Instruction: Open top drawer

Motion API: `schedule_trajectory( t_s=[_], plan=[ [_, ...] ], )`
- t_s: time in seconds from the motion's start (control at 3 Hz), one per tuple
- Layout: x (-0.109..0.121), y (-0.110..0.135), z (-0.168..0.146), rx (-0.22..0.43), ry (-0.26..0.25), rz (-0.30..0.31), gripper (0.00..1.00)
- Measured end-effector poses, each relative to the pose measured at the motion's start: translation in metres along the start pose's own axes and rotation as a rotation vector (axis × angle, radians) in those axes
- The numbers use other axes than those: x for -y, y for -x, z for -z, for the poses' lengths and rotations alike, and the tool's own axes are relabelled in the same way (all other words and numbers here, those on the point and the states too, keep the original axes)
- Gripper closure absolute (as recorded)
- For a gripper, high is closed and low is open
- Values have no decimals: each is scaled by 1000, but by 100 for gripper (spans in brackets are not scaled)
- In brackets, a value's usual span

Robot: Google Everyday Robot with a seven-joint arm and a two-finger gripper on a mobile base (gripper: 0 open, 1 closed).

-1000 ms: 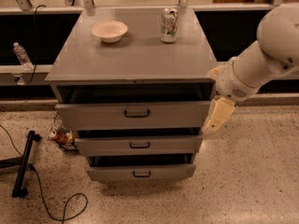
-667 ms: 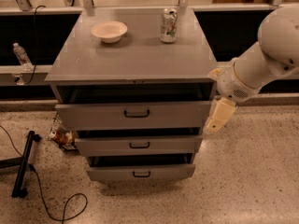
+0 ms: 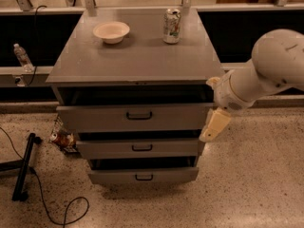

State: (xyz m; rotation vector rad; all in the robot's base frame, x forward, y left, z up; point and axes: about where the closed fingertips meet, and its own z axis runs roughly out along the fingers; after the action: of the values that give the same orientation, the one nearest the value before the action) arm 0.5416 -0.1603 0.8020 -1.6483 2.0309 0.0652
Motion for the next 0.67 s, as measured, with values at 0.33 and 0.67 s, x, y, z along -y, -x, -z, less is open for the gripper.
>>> schedule_trajectory(
  t_s=[0.33,0.67],
  plan=[
    [2,0,-22,5,-7,12,0],
    [2,-4,-62,-3,25,40,0]
  ],
)
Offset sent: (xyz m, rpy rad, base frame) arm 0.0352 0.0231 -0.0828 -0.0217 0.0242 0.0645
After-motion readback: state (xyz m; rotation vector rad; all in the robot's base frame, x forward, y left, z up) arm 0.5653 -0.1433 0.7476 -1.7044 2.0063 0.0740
